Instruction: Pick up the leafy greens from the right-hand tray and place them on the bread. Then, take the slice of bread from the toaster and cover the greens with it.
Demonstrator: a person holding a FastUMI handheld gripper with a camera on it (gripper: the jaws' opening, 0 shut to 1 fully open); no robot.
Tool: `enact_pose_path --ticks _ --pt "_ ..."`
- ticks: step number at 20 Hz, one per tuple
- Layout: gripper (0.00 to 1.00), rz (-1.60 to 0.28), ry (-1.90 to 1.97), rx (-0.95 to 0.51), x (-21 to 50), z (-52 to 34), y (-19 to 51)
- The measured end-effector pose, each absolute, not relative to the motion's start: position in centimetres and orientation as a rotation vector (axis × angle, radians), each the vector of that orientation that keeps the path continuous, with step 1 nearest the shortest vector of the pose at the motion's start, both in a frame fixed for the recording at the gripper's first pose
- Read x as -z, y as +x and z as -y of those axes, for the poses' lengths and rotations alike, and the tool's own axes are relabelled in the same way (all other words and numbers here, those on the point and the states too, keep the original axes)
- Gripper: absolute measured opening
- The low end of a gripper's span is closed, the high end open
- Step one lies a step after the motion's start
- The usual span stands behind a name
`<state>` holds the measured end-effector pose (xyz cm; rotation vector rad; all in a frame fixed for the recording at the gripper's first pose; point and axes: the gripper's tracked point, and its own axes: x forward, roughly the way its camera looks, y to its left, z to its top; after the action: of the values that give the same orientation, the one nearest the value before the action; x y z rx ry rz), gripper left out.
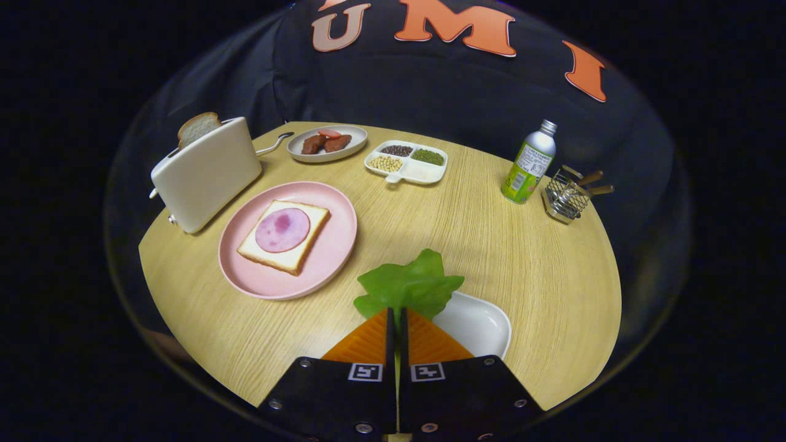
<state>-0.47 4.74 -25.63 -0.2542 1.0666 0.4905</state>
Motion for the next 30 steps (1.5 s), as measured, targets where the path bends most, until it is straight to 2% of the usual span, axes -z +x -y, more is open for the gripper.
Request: enact_pose_path --ticks 11,21,30 --pt "0.02 -0.941 -0.182 -0.686 20.5 -16.1 0.9" --pt "0.02 -0.988 -0.075 -0.814 22.0 -23.5 0.3" --pt "0.03 -1.079 -0.066 -0.812 26.9 -24.1 0.0"
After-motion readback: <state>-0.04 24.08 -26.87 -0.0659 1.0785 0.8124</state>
